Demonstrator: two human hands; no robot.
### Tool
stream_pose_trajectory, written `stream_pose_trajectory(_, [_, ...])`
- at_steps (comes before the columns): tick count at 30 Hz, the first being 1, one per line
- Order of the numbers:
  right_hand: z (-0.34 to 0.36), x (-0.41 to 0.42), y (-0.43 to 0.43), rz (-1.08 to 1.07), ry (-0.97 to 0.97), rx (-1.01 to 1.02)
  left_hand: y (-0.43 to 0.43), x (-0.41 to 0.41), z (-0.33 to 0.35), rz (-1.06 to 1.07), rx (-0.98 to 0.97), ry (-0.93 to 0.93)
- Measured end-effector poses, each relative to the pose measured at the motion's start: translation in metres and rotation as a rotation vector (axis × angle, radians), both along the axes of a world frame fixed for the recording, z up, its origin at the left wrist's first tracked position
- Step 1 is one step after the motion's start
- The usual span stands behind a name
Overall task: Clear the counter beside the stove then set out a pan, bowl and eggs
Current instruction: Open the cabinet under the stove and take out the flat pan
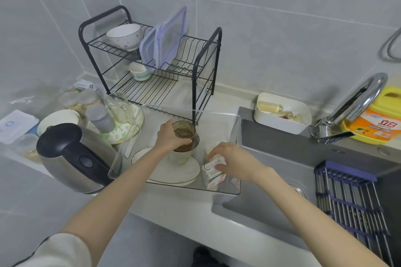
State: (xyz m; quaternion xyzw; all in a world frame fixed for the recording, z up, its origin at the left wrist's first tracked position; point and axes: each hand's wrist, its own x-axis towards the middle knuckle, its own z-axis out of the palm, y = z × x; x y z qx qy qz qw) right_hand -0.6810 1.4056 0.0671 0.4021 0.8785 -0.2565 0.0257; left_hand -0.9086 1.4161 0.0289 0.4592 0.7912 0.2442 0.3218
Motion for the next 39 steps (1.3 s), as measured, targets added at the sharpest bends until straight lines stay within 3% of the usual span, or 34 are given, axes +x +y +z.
stream_pose_trajectory(5, [0.015,0.005,-0.016,-0.106,0.128,0.054,-0.025,-0.003,0.034,-0.041,0.196,-0.010])
stream_pose_trajectory(10, [0.032,0.004,-0.046,-0.231,0.266,0.120,-0.067,-0.001,0.069,-0.092,0.376,-0.166])
stream_pose_trajectory(16, [0.041,-0.001,-0.117,-0.517,0.515,0.231,-0.125,0.008,0.091,-0.221,0.505,-0.261])
stream_pose_trajectory(27, [0.045,0.037,-0.274,-0.913,0.558,0.360,-0.215,0.070,0.108,-0.534,0.437,-0.406])
stream_pose_trajectory(39, [0.060,0.146,-0.468,-1.439,0.558,0.502,-0.335,0.235,0.126,-1.090,0.355,-0.486])
